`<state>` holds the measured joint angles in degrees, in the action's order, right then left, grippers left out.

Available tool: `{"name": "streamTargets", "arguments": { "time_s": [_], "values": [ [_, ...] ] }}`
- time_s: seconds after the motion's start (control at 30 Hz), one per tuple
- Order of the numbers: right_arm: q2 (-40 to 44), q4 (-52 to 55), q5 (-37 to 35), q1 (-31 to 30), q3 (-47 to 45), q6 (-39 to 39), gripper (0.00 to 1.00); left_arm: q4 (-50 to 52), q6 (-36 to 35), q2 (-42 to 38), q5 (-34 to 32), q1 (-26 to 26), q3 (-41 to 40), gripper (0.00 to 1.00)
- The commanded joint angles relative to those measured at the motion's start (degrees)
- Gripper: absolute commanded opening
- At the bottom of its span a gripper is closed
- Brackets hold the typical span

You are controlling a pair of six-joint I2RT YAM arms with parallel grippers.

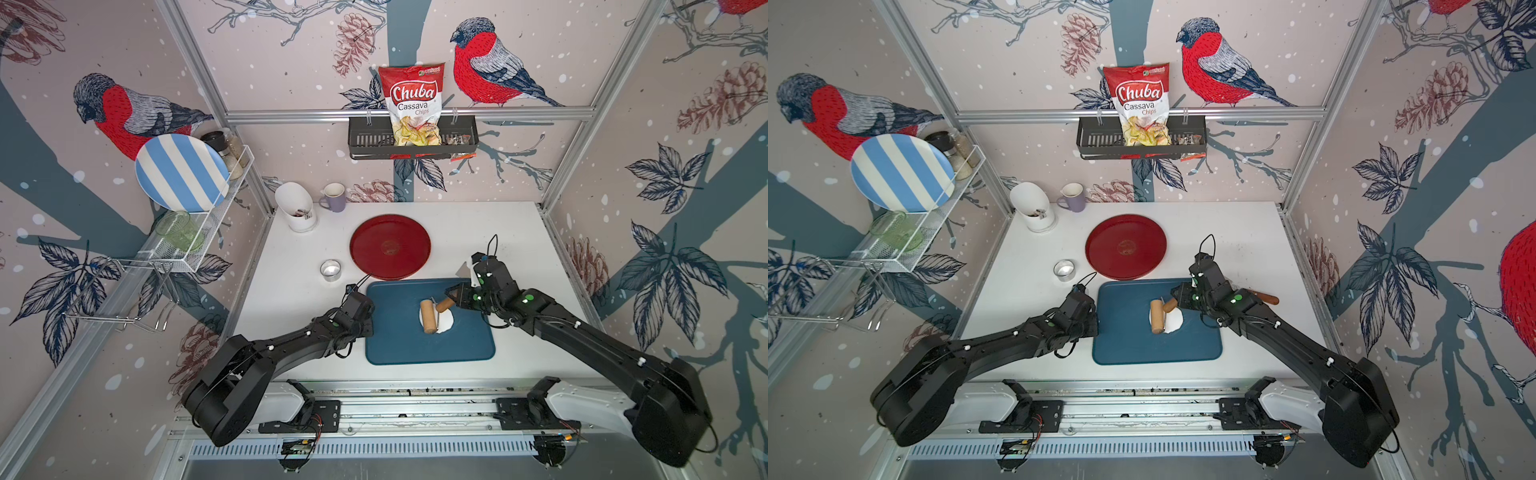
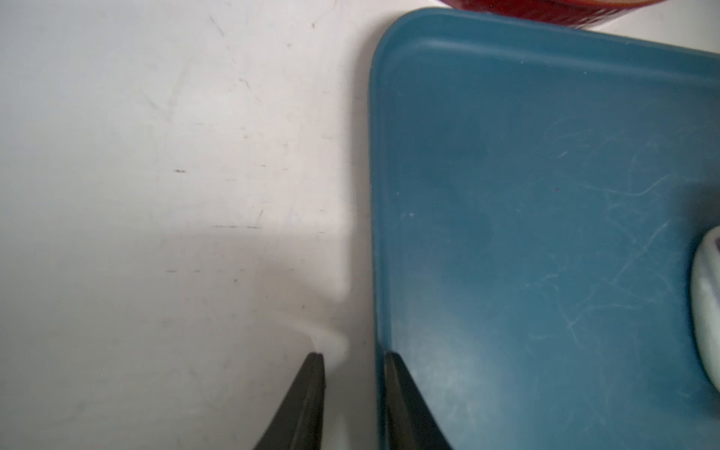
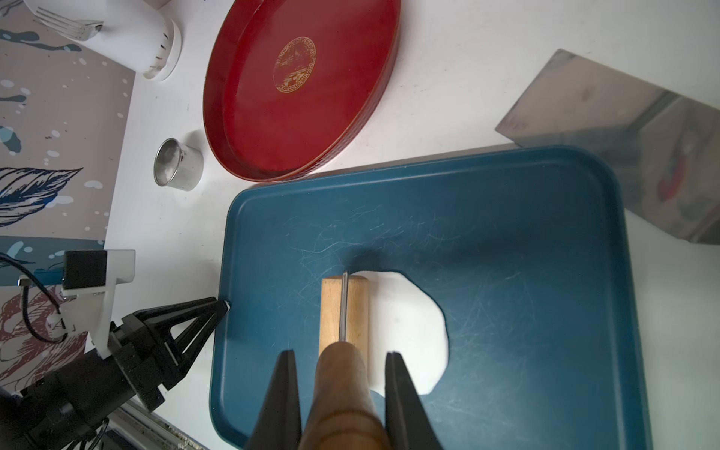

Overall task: Roll out the dumpling wrappers from the dough
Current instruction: Flatten out the dough on the work surface.

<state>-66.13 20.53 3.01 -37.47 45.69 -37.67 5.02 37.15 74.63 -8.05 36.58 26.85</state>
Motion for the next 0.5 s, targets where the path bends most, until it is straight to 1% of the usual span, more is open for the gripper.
{"name": "streamTargets", "arguments": {
  "time_s": [0.0,0.03,0.33,0.47],
  "values": [
    [0.93,-1.62,1.38,0.78,0.37,-0.74,0.00,5.35,1.05,-1.92,-0.18,-0.37,-0.48,0.40],
    [1.04,-1.70,1.48,1.03,0.61,-0.74,0.00,5.96,1.35,-2.66,-0.35,-0.37,-0.57,0.42],
    [1.16,-3.32,2.31,1.91,1.66,-0.72,0.00,8.87,0.77,-9.22,2.50,-0.28,-0.78,0.47],
    [2.02,-2.71,1.93,3.03,1.70,0.04,0.00,8.61,0.82,-9.19,4.08,0.80,-1.09,0.49]
  ]
}}
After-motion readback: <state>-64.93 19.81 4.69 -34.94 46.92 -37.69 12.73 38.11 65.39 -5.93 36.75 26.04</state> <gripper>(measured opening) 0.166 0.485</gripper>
